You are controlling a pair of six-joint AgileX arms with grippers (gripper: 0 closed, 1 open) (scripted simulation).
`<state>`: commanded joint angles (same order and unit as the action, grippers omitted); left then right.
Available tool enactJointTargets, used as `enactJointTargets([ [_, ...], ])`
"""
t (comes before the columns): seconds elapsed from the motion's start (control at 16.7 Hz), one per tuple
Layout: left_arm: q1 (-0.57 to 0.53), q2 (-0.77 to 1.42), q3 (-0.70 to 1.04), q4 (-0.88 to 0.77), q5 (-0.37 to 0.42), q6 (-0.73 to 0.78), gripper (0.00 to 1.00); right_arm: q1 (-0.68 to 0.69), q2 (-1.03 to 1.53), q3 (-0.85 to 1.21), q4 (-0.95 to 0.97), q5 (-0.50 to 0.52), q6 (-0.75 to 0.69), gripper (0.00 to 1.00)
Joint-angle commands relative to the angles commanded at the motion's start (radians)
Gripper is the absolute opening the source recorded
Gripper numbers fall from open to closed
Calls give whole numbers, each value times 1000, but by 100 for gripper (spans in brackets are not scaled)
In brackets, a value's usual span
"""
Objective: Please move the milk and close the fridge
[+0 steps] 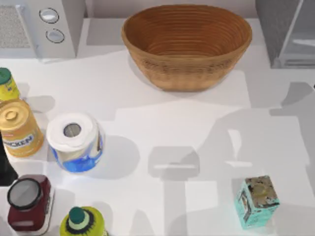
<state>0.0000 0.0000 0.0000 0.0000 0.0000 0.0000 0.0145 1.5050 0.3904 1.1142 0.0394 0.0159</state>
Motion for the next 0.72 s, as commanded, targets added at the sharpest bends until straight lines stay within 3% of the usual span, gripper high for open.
enactJointTargets([
  [0.36, 0, 0, 0, 0, 0, 0, 100, -22, 70, 71, -65, -22, -5, 0],
  [0.72, 0, 0, 0, 0, 0, 0, 100, -97, 338, 478, -321, -89, -28, 0],
])
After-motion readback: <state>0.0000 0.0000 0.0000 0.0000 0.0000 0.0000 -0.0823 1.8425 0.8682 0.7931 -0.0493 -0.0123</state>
